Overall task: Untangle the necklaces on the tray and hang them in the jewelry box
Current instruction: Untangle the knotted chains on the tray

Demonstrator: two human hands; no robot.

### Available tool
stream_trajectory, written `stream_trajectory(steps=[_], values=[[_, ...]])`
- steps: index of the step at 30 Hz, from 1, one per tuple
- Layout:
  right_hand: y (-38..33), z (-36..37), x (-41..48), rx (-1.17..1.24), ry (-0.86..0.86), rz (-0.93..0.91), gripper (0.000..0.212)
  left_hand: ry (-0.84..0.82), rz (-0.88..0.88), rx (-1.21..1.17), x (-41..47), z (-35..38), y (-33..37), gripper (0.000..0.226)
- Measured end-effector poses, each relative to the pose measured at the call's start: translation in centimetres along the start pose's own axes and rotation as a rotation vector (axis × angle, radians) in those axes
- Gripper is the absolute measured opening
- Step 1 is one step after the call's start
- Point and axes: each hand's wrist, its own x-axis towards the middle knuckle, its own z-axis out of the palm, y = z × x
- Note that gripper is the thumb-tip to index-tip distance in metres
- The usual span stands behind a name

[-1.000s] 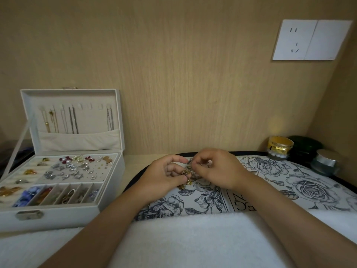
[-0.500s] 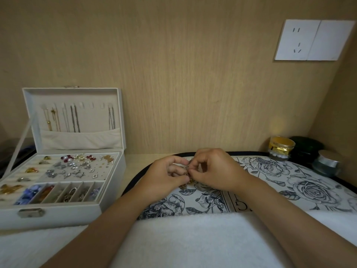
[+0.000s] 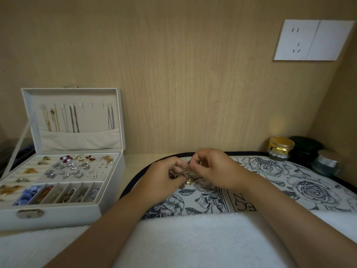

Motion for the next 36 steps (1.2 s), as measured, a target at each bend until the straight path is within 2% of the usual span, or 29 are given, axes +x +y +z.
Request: stream_trajectory(steps=[3,6,10,12,15,20,25,32,36], values=[[0.1,0.1,-0.1,0.129,-0.084,0.110,0.021,0.008,0.068,0.094,-0.2,0.0,0.2,0.036],[0.2,0.2,-0.1,0.168,-0.144,0.168,0.030,-0.026,0.039,0.103,-0.2,0.2,0.3,0.033],[0.0,0.1,-0.1,0.175,-0.158,0.184,0.033,-0.078,-0.079,-0.103,0.0,0.4,0.3,0.027],[0.0,0.0,0.0,0.188,-0.158,0.180,0.035,-0.092,-0.120,-0.237,0.1,0.4,0.7,0.017],[0.0,-0.1,0.1,0.264,-0.156,0.155,0.042,-0.033,-0.099,-0.264,0.2,0.2,1.0,0.009],[-0.2,-0.5,0.3,0.381,-0.170,0.161,0.033,-0.032,-0.099,-0.196,0.1,-0.2,1.2,0.021],[0.0,0.1,0.4,0.611,-0.274,0.234,0.031,-0.084,-0.178,-0.275,0.2,-0.1,1.9,0.026],[0.6,-0.6,0.2,0.540,-0.243,0.199,0.041,-0.121,-0.074,-0.155,-0.3,-0.2,1.5,0.035],[0.3,-1.3,0.1,0.807,-0.330,0.216,0.029,-0.119,-0.025,-0.151,-0.3,0.1,1.4,0.035]])
